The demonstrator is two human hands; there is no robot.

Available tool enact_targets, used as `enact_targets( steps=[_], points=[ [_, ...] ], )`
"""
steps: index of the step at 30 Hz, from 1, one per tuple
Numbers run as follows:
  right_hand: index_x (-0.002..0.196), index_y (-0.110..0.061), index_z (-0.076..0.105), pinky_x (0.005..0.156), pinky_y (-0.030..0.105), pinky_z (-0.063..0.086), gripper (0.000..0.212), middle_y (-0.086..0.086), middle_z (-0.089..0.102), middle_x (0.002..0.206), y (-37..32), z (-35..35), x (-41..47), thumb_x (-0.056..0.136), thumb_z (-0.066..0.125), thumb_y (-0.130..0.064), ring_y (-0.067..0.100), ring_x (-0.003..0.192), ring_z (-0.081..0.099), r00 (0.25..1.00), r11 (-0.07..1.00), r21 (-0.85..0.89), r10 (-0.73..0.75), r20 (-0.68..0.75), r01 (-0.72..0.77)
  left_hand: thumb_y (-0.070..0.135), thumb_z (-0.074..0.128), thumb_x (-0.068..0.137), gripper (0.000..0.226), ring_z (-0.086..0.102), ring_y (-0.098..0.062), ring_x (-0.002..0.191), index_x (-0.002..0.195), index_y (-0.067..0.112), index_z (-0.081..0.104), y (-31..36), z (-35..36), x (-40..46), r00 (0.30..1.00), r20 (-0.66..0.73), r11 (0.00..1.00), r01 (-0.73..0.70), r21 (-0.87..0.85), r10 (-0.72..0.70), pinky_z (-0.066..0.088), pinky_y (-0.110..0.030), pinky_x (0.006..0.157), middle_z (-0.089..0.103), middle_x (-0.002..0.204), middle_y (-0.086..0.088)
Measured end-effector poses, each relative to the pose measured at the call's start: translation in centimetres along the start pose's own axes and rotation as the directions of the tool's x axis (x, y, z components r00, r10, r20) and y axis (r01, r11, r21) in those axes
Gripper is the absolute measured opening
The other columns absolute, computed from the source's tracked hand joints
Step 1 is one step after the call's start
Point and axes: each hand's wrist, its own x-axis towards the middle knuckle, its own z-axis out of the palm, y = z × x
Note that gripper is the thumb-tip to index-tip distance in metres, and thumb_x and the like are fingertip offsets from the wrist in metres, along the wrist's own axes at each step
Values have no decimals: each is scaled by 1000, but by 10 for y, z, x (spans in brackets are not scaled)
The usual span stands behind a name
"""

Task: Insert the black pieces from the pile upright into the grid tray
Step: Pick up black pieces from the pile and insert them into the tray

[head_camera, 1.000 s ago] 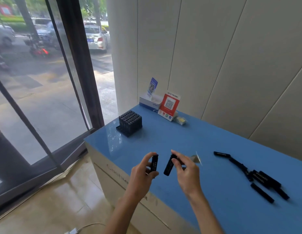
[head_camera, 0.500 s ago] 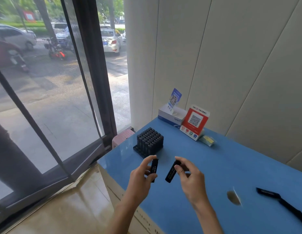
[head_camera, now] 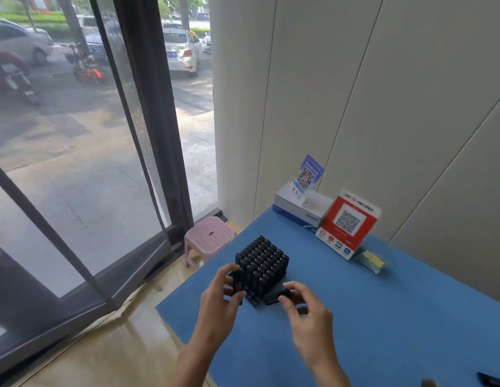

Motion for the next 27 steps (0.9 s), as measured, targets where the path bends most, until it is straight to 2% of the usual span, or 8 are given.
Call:
enact_targets(
  steps=[4, 6, 9, 14, 19, 27],
  points=[
    [89, -37, 65, 65, 10, 43, 28, -12, 64, 82, 4, 26, 10, 77, 75, -14, 6, 77, 60, 999, 999, -43, 12, -50, -14, 0, 68, 81, 50, 64, -10, 75, 108, 38, 49, -14, -7, 28, 999, 32, 999, -16, -42, 17, 56, -25, 63, 60, 93, 3],
    [88, -37, 65, 65, 9, 42, 29, -14, 61, 86, 3, 41, 15, 76, 75, -12, 8, 76, 59, 996, 998, -69, 10, -94, -16, 1, 67, 81, 49, 64, -12, 77, 106, 40, 50, -21, -12, 43, 996, 80, 998, -27, -61, 32, 56, -26, 65, 60, 94, 5],
    [91, -33, 68, 66, 8, 41, 26, -14, 62, 81, 0, 63, 21, 77, 75, -12, 9, 76, 58, 987, 992, -116, 30, -160, -49, 1, 64, 84, 49, 63, -12, 81, 102, 44, 49, -33, -22, 66, 983, 172, 996, -56, -76, 68, 55, -26, 69, 60, 95, 8],
    [94, -28, 68, 73, 10, 41, 26, -23, 61, 86, -1, 102, 24, 77, 74, -9, 9, 82, 56, 963, 952, -292, 13, -268, -94, -3, 64, 82, 52, 63, -8, 78, 98, 44, 48, -55, -31, 96, 949, 284, 990, -117, -83, 136, 54, -23, 66, 60, 96, 6],
    [95, -22, 69, 73, 13, 38, 23, -15, 66, 88, 1, 134, 20, 76, 74, -8, 12, 82, 54, 928, 886, -423, 19, -373, -188, -7, 63, 82, 50, 63, 0, 78, 95, 39, 48, -69, -31, 111, 919, 339, 978, -171, -119, 202, 49, -10, 65, 58, 95, 7],
    [94, -20, 71, 74, 14, 39, 24, -11, 68, 89, 4, 157, 22, 75, 76, -7, 12, 79, 56, 881, 838, -469, 30, -472, -279, -5, 66, 81, 41, 63, 6, 77, 92, 32, 52, -88, -31, 119, 877, 399, 963, -231, -137, 267, 47, -7, 65, 63, 85, 19]
  ],
)
